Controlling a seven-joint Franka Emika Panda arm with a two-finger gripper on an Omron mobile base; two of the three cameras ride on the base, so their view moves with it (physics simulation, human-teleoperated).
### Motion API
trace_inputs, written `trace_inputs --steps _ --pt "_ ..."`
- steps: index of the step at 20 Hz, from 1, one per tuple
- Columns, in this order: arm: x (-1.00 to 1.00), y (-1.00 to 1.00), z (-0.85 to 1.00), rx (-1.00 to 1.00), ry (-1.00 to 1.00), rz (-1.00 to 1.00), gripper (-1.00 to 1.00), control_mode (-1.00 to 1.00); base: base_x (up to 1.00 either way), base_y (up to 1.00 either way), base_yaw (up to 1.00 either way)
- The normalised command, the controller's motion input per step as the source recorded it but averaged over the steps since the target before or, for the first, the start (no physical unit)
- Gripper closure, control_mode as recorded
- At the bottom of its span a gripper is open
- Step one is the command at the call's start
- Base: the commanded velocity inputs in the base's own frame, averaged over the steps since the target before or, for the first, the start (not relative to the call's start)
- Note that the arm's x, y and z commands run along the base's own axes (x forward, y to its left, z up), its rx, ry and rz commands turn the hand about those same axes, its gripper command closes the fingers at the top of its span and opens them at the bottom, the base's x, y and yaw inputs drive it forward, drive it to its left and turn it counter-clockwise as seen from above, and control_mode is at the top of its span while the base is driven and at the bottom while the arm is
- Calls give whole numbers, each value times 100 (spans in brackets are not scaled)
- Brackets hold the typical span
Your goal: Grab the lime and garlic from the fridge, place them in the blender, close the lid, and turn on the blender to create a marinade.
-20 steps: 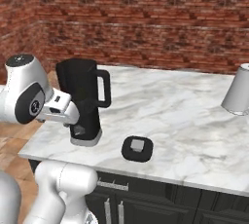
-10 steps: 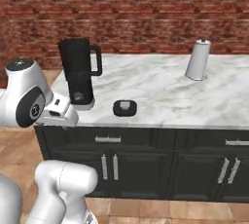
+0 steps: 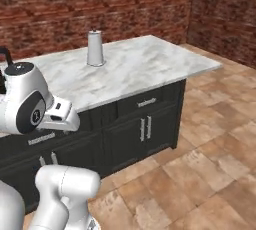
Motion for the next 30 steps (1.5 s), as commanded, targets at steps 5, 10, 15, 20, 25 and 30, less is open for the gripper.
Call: trace_inputs --steps 5,10,15,20,25,30 --pt "0 0 0 0 0 0 -100 100 10 -13 -95" --pt "0 0 0 0 0 0 -100 100 60 -37 -71" --pt "0 0 0 0 0 0 -100 100 94 -46 -48" --pt "0 0 0 0 0 0 -100 100 100 -5 -25" --pt "0 0 0 0 0 0 -100 100 100 3 -14" --pt "0 0 0 0 0 0 -100 100 100 25 -14"
